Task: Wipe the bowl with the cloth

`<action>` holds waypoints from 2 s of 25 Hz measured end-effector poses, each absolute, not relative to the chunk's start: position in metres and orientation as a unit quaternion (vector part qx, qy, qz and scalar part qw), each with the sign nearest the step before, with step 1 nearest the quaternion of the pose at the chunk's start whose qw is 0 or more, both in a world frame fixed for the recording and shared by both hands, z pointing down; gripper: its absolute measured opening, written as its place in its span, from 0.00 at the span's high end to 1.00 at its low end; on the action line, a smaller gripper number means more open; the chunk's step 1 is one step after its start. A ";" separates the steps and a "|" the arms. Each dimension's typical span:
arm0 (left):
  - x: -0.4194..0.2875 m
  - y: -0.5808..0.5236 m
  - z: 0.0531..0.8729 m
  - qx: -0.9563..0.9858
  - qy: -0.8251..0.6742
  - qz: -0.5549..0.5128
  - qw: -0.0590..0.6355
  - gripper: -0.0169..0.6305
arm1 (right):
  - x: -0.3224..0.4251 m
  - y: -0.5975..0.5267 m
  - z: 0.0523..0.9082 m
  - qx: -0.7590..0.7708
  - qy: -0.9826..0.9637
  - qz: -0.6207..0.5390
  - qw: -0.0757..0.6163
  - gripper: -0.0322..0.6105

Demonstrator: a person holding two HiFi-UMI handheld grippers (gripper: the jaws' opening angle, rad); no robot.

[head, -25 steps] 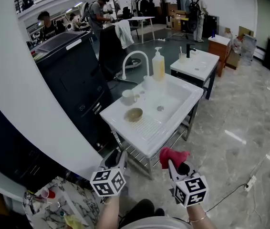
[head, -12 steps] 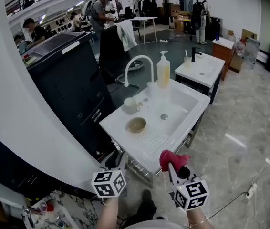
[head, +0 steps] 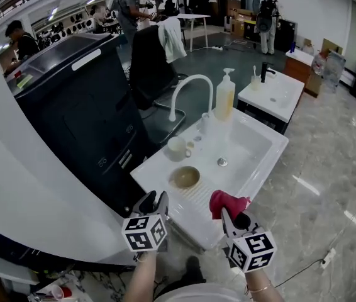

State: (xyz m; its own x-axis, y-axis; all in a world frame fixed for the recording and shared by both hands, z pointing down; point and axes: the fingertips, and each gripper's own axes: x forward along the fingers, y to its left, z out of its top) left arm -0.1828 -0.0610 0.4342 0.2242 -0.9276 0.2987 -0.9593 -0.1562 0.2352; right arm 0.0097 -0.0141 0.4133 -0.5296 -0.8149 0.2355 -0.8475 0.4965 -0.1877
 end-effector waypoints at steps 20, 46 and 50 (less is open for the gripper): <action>-0.203 -0.184 0.490 0.763 -0.592 0.101 0.239 0.77 | -0.016 -0.110 0.417 0.516 -0.840 0.154 0.062 0.90; -0.176 -0.246 0.608 0.683 -0.585 0.245 0.363 0.77 | 0.009 -0.179 0.434 0.481 -0.855 0.176 0.075 0.90; -0.173 -0.250 0.617 0.672 -0.581 0.273 0.370 0.77 | 0.015 -0.184 0.437 0.480 -0.855 0.181 0.074 0.90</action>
State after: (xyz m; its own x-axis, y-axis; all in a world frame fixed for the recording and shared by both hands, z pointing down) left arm -0.1729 -0.2500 0.6168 0.1766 -0.5783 0.7965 -0.9822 -0.0515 0.1804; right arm 0.0152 -0.1843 0.4369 -0.5288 -0.7937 0.3007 -0.8475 0.4739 -0.2392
